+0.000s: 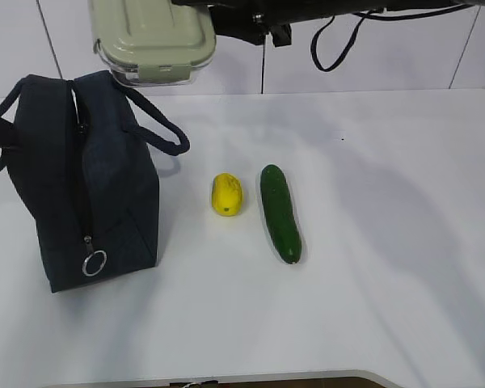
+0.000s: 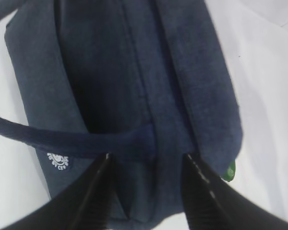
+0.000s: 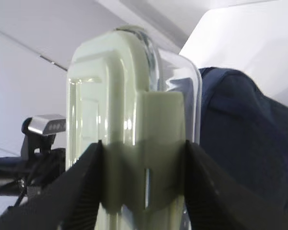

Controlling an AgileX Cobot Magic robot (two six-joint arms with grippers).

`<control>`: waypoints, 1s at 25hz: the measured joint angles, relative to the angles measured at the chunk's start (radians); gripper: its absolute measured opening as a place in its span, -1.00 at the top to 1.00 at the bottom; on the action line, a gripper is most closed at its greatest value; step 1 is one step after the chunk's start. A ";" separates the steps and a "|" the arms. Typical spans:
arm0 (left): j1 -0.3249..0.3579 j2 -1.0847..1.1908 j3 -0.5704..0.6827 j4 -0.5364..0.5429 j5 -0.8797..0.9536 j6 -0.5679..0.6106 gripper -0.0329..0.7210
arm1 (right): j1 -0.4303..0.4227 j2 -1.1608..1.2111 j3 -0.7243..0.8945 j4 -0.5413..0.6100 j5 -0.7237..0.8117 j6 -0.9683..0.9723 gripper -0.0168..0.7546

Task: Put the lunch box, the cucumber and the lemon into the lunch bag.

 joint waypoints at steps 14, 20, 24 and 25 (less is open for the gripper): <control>0.000 0.088 0.000 -0.197 0.008 0.127 0.13 | 0.103 0.010 0.000 0.040 -0.196 -0.014 -0.01; 0.000 0.088 0.000 -0.206 0.008 0.142 0.72 | 0.134 0.072 -0.002 0.081 -0.218 -0.023 -0.01; 0.000 0.088 0.000 -0.206 0.006 0.164 0.89 | 0.138 0.107 -0.002 0.106 -0.218 -0.029 -0.01; 0.000 0.088 0.000 -0.206 0.006 0.167 0.90 | 0.138 0.114 -0.002 0.111 -0.218 -0.031 -0.01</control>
